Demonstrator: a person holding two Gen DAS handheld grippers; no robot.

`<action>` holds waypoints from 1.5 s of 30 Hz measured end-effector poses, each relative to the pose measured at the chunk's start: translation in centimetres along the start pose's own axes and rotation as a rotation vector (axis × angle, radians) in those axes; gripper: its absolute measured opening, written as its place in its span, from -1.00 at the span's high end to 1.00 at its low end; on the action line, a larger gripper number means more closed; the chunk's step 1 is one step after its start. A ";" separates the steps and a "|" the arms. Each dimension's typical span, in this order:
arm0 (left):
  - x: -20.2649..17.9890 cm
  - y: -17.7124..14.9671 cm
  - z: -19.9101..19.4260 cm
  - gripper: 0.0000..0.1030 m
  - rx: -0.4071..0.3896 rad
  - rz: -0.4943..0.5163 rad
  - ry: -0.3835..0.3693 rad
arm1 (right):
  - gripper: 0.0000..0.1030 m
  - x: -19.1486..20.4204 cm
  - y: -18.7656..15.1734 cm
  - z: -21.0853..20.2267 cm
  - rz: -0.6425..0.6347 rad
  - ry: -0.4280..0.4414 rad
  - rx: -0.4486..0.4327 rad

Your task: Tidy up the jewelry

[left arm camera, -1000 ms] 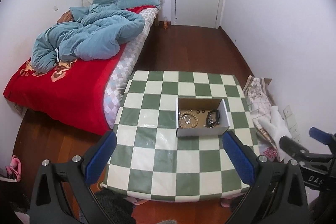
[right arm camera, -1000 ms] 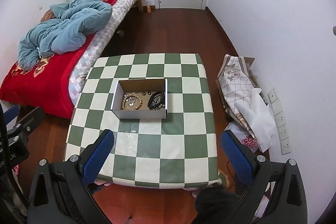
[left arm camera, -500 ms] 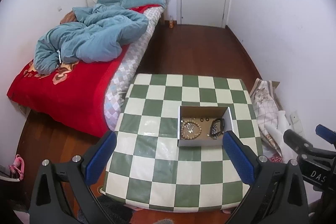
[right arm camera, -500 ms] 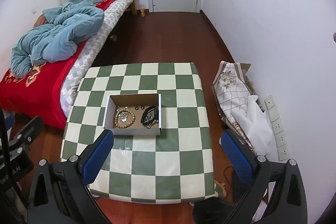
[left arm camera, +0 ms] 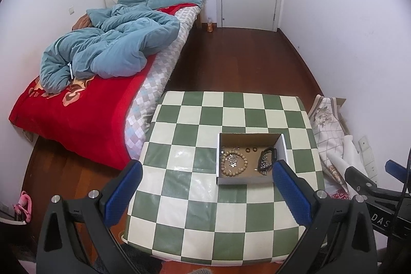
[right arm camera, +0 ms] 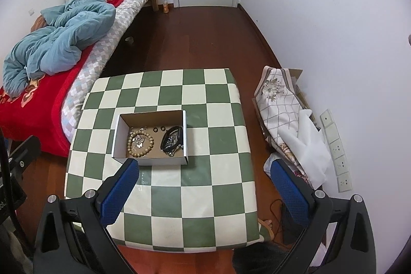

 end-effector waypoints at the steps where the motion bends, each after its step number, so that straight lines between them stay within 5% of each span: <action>1: -0.1 0.0 0.1 -1.00 0.005 0.002 -0.003 | -1.00 0.0 0.0 0.1 -0.002 -0.002 0.001; 45: 0.5 -1.2 0.7 -1.00 0.011 0.034 0.013 | -1.00 0.4 -0.4 -0.3 -0.017 0.015 -0.001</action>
Point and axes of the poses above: each gripper's, at about its wrist camera, not at the fingertips, and z roughly the way its jaws point, x to its left, y to its top, the point moved 8 cm from there along z, roughly the way its jaws point, and after that the axes turned 8 degrees about -x, right-handed, at the moved point
